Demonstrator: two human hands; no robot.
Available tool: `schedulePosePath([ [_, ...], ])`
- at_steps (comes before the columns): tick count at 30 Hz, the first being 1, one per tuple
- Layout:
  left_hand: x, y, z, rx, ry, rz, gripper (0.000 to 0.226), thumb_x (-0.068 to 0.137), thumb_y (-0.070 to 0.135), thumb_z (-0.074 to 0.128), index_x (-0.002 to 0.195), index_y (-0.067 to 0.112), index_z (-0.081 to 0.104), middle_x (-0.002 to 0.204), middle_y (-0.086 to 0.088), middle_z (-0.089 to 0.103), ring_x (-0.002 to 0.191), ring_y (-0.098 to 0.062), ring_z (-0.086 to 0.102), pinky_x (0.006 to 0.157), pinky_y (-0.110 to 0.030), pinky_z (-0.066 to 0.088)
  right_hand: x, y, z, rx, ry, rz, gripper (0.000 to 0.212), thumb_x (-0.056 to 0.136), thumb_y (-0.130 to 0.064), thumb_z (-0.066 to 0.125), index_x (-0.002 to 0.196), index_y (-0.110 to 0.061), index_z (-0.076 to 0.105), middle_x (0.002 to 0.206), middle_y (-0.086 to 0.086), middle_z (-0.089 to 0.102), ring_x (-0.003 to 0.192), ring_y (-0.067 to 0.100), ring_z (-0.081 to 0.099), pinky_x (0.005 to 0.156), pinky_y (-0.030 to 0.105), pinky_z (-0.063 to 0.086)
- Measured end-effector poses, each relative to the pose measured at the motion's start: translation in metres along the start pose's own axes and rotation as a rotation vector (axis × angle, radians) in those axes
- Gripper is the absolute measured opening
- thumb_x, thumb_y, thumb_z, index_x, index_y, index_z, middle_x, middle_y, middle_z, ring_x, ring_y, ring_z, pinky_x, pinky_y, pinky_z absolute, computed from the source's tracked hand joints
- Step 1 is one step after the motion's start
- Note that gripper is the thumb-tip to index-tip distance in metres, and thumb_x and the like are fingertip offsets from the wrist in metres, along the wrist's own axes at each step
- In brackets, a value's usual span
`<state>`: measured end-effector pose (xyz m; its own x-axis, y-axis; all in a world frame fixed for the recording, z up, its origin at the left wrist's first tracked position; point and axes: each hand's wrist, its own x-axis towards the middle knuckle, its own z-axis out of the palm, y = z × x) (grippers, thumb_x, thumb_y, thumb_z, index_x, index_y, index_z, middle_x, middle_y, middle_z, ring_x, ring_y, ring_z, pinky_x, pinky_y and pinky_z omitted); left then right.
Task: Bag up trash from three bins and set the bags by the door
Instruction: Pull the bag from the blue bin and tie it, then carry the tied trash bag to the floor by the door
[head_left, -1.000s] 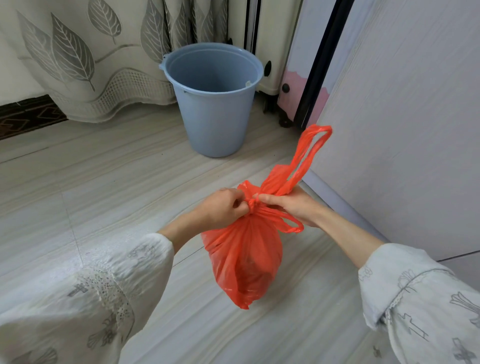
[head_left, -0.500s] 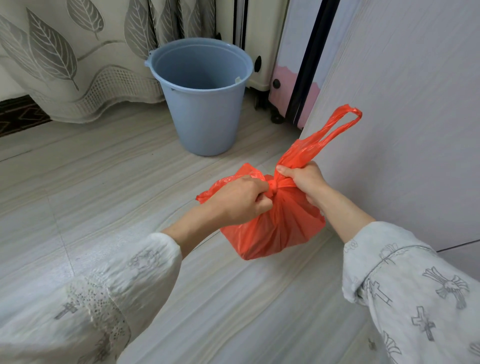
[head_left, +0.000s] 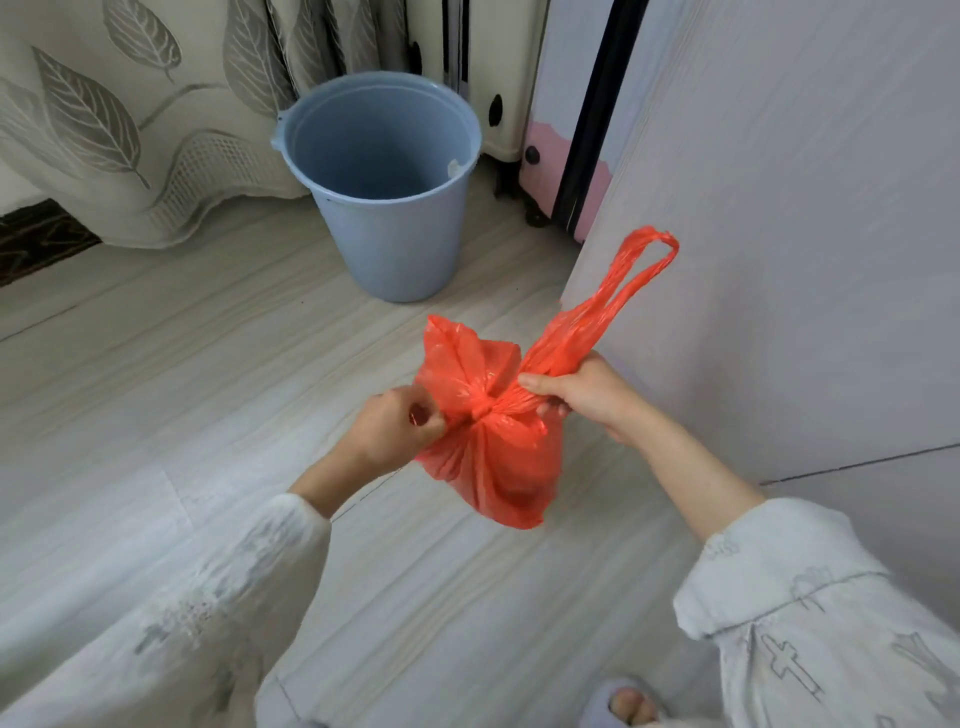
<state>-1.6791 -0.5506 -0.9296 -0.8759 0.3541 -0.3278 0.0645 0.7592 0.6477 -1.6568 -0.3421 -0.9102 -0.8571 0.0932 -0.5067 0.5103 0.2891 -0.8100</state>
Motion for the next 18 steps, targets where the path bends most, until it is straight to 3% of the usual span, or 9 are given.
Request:
schedulePosePath([
  [3,-0.032,0.032,-0.021,-0.051,-0.015,-0.054,0.007,0.08,0.011,0.059,0.074,0.012,0.055,0.075,-0.003,0.059,0.073,-0.019,0.053,0.065,-0.02,0.035,-0.049,-0.024,-0.012,0.07,0.025,0.094,0.004,0.084,-0.012,0.064,0.088,-0.013,0.064,0.081,0.002,0.065,0.062,0.006,0.058,0.047,0.014,0.044],
  [5,-0.052,0.061,-0.045,-0.075,-0.023,-0.086,0.005,0.079,0.011,0.06,0.076,0.01,0.056,0.076,-0.005,0.06,0.075,-0.021,0.055,0.071,-0.026,0.041,-0.083,-0.046,-0.021,0.139,0.02,0.15,0.018,0.085,-0.009,0.063,0.103,-0.005,0.064,0.091,0.007,0.064,0.066,0.01,0.058,0.05,0.015,0.047],
  [8,-0.087,0.112,-0.084,-0.078,-0.07,-0.125,0.01,0.075,0.018,0.061,0.076,0.009,0.056,0.076,-0.007,0.061,0.077,-0.025,0.058,0.076,-0.033,0.046,-0.134,-0.088,-0.037,0.237,-0.022,0.198,0.009,0.085,-0.006,0.062,0.089,-0.014,0.063,0.095,0.01,0.064,0.072,0.014,0.062,0.061,0.02,0.053],
  [12,-0.14,0.179,-0.135,-0.083,-0.142,-0.157,0.008,0.078,0.009,0.059,0.076,0.014,0.054,0.077,-0.003,0.06,0.075,-0.019,0.055,0.067,-0.019,0.041,-0.207,-0.149,-0.06,0.363,0.009,0.254,0.017,0.083,-0.007,0.064,0.09,-0.022,0.063,0.102,0.005,0.068,0.097,0.019,0.064,0.092,0.031,0.049],
  [15,-0.178,0.23,-0.172,-0.064,-0.187,-0.141,0.008,0.08,0.01,0.058,0.077,0.016,0.055,0.075,0.002,0.058,0.074,-0.016,0.053,0.06,-0.009,0.036,-0.266,-0.192,-0.078,0.418,-0.001,0.289,0.012,0.083,-0.009,0.065,0.085,-0.021,0.066,0.101,0.008,0.069,0.1,0.022,0.065,0.098,0.039,0.049],
  [18,-0.209,0.278,-0.202,-0.034,-0.27,-0.107,0.007,0.083,0.01,0.058,0.089,0.012,0.059,0.085,0.001,0.06,0.077,-0.016,0.054,0.065,-0.014,0.042,-0.323,-0.229,-0.104,0.437,0.029,0.299,0.01,0.084,-0.011,0.064,0.086,-0.021,0.065,0.097,0.007,0.069,0.095,0.021,0.066,0.094,0.041,0.051],
])
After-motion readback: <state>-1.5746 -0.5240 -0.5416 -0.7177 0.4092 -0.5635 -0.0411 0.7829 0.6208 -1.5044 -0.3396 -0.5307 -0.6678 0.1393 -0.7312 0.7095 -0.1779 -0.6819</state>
